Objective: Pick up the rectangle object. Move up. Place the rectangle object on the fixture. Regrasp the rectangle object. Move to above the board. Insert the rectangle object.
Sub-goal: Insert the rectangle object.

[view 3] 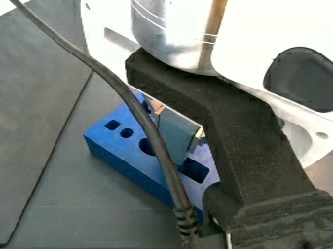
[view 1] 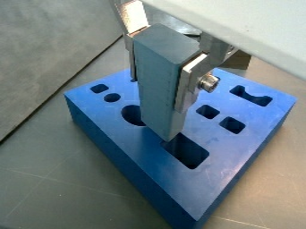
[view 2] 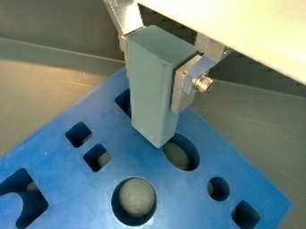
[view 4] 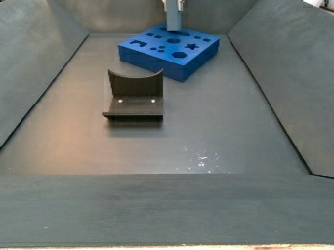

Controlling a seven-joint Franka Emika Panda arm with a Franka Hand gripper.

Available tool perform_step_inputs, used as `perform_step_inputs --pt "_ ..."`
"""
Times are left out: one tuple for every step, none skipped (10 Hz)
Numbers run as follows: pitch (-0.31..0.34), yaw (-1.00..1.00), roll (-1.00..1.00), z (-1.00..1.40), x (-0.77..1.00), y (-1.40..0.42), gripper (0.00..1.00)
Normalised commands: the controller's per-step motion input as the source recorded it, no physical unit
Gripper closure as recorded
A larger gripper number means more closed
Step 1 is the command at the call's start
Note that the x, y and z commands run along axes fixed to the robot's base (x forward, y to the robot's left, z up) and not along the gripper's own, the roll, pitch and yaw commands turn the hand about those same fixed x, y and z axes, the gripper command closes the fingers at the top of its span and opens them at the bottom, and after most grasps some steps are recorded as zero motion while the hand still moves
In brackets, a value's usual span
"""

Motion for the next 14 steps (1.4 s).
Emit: perform_step_inputs --pt "0.166 -0.19 -1.0 0.17 0.09 0.02 1.0" --pt "0.137 -0.2 -1.0 0.17 0.1 0.01 1.0" --pt "0.111 -0.21 -1.0 0.17 0.12 0.0 1.0" --pt "0.186 -0.19 -1.0 0.16 0.06 0.01 1.0" --pt "0.134 -0.01 -1.0 0.03 0.09 0.1 1.0" --pt "0.0 0.0 0.0 0.0 0.02 -0.03 1.0" --pt "0.0 -0.14 0.27 -0.22 0.0 -0.97 1.0" --pt "0.0 -0.18 0.0 -0.18 0.0 -1.0 1.0" --pt "0.0 -0.15 -0.1 -0.19 0.0 -0.77 1.0" --pt "0.0 0.0 -0.03 0.0 0.0 0.0 1.0" --pt "0.0 -0.1 -0.01 -0.23 0.0 -1.0 1.0" --pt "0.0 -0.16 0.0 -0.36 -0.05 -1.0 1.0" --pt "-0.22 -0.13 -0.06 -0.55 -0.13 -1.0 1.0" --pt "-0.357 -0.09 -0.12 -0.67 -0.21 -1.0 1.0"
